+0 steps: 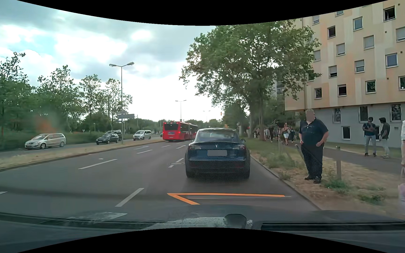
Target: Follow the waypoints while adhering to traffic rules and regulations
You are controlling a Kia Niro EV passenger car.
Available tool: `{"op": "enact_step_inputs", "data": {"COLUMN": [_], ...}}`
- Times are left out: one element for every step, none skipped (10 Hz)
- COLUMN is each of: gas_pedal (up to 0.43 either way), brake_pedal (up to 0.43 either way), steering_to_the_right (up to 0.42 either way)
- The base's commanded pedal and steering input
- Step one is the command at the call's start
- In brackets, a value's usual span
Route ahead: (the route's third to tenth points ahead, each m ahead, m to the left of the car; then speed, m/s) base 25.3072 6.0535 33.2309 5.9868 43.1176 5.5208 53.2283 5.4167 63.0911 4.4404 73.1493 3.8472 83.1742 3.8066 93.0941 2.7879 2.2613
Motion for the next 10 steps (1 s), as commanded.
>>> {"op": "enact_step_inputs", "data": {"gas_pedal": [0.0,0.0,0.0,0.0,0.0,0.0,0.0,0.0,0.0,0.0], "brake_pedal": [0.244,0.232,0.22,0.201,0.189,0.183,0.177,0.171,0.146,0.091], "steering_to_the_right": [0.005,0.005,0.004,0.004,0.004,0.004,0.004,0.004,0.004,0.004]}}
